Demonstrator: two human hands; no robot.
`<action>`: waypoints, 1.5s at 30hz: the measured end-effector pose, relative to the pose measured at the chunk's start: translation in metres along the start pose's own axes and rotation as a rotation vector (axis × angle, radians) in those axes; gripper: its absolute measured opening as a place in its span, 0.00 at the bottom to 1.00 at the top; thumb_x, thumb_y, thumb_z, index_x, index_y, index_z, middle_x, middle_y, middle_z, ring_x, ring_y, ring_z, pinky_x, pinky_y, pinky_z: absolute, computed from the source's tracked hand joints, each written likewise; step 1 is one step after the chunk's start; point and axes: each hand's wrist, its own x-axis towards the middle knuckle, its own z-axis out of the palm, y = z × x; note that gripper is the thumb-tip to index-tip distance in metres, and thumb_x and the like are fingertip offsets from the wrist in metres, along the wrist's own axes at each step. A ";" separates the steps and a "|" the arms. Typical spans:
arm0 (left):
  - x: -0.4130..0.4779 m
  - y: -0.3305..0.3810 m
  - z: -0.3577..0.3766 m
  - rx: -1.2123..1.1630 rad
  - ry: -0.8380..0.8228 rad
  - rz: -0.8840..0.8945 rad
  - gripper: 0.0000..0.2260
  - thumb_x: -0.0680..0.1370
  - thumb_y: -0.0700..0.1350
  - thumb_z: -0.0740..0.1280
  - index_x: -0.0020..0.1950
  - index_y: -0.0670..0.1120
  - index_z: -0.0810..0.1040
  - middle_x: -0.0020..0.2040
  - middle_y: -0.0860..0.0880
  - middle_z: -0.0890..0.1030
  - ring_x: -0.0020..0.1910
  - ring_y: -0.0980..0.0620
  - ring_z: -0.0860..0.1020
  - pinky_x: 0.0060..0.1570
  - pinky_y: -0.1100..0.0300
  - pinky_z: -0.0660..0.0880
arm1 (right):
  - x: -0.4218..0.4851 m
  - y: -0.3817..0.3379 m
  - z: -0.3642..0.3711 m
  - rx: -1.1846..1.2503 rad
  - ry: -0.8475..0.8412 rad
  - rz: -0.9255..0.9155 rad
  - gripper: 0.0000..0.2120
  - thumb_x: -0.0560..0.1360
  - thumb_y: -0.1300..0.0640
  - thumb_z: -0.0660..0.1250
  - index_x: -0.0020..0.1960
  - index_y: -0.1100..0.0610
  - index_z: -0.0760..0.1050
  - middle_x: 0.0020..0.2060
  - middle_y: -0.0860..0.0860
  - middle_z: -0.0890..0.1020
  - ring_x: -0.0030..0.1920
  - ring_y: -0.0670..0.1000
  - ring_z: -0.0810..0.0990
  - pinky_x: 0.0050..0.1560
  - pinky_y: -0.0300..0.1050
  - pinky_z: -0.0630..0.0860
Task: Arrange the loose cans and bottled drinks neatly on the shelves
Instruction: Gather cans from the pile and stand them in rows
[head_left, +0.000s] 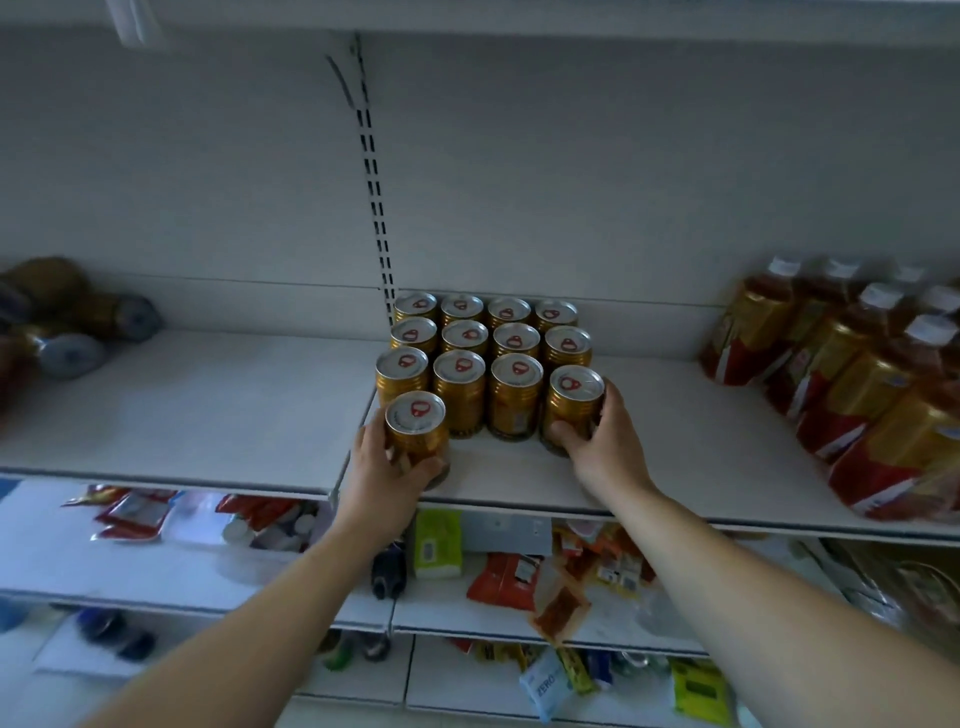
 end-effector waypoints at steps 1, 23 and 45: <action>0.001 -0.002 -0.003 0.000 0.023 -0.003 0.33 0.67 0.47 0.75 0.68 0.57 0.65 0.62 0.52 0.72 0.60 0.52 0.73 0.62 0.48 0.72 | 0.003 0.001 0.001 0.000 -0.003 -0.001 0.34 0.72 0.52 0.74 0.72 0.50 0.62 0.67 0.50 0.74 0.66 0.52 0.73 0.66 0.51 0.70; 0.008 -0.008 -0.017 -0.017 0.045 -0.020 0.26 0.73 0.41 0.71 0.66 0.54 0.65 0.61 0.51 0.73 0.62 0.53 0.70 0.62 0.50 0.72 | 0.015 -0.002 0.002 -0.035 -0.018 0.027 0.35 0.71 0.54 0.74 0.72 0.52 0.59 0.67 0.53 0.73 0.64 0.56 0.74 0.60 0.49 0.70; 0.025 0.025 -0.173 0.703 -0.208 -0.036 0.35 0.75 0.59 0.67 0.77 0.50 0.56 0.77 0.48 0.57 0.74 0.47 0.59 0.71 0.54 0.57 | 0.020 -0.191 0.074 -0.582 -0.382 -0.391 0.37 0.73 0.39 0.67 0.76 0.53 0.60 0.74 0.53 0.65 0.73 0.55 0.64 0.69 0.49 0.64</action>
